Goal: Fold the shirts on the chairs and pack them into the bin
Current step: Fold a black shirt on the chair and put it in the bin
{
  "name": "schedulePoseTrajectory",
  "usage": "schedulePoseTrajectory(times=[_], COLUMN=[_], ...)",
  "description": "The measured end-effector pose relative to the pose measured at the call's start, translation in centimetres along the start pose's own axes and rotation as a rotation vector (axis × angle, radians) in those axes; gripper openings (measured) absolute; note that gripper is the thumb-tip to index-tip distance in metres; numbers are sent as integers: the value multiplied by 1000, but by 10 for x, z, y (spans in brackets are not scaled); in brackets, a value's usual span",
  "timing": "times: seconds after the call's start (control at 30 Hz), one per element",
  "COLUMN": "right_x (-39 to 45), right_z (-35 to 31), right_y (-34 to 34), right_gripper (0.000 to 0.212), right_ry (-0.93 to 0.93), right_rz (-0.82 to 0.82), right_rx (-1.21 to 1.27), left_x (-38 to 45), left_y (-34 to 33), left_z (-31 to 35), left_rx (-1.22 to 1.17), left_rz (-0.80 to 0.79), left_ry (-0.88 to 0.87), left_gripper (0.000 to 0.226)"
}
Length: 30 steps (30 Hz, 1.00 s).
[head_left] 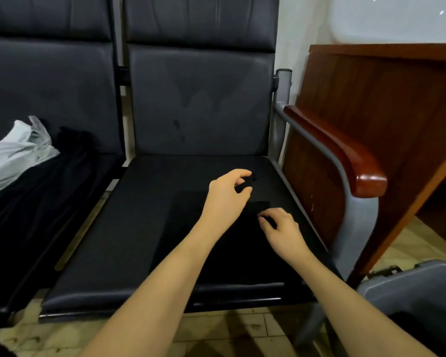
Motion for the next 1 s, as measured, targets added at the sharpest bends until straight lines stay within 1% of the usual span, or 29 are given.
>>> schedulePoseTrajectory(times=[0.03, 0.1, 0.17, 0.23, 0.27, 0.3, 0.4, 0.43, 0.5, 0.6, 0.7, 0.73, 0.8, 0.9, 0.93, 1.0], right_x=[0, -2, -3, -2, -1, 1, 10, 14, 22, 33, 43, 46, 51, 57, 57, 55], right_z=[2, 6, 9, 10, 11, 12, 7, 5, -2, -3, 0, 1, -2, -5, -5, -5], right_y=[3, 8, 11, 12, 13, 12, 10, 9, 9, 4, -6, -8, -10, -8, -7, -3], right_gripper=[11, 16, 19, 14, 11, 9, 7, 8, 20, 39, 47, 46, 36, 15, 11, 10], right_ry=[-35, -86, -130, -165, -174, -174, -138, -129, -127, -207, -316, -337, -352, -320, -300, -273], right_rz=[52, 150, 201, 223, 229, 229, 215, 218, 222, 189, 123, 117, 153, 270, 311, 386], right_rx=[52, 165, 233, 248, 249, 235, 125, 98, 43, -94, -193, -204, -163, -77, -83, -139], left_x=[2, 3, 3, 5, 6, 7, 7, 7, 6, 6, 4, 2, -4, -13, -13, -10], left_y=[-5, -16, -29, -35, -34, -30, -10, -3, 10, 25, 30, 30, 27, 23, 23, 22], left_z=[4, 8, 7, 0, -5, -11, -31, -39, -52, -69, -81, -84, -87, -85, -84, -87], left_rx=[-15, -31, -30, 4, 32, 58, 143, 215, 402, 518, 579, 575, 526, 507, 498, 515], left_rz=[-2, -38, -154, -279, -303, -296, -188, -153, -125, -176, -259, -278, -282, -187, -156, -181], left_ry=[-5, -3, 33, 79, 95, 108, 116, 100, 55, 24, -16, -33, -111, -326, -345, -277], left_gripper=[35, 35, 38, 41, 41, 40, 35, 34, 33, 35, 39, 41, 42, 42, 43, 38])
Point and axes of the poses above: each hand's wrist, its own x-axis towards the middle knuckle, its own y-axis out of the back of the hand, z = x × y, the point moved 3 cm from there along x, towards the middle knuckle, and after that the axes turned 1 degree about z, right-handed, at the moved point
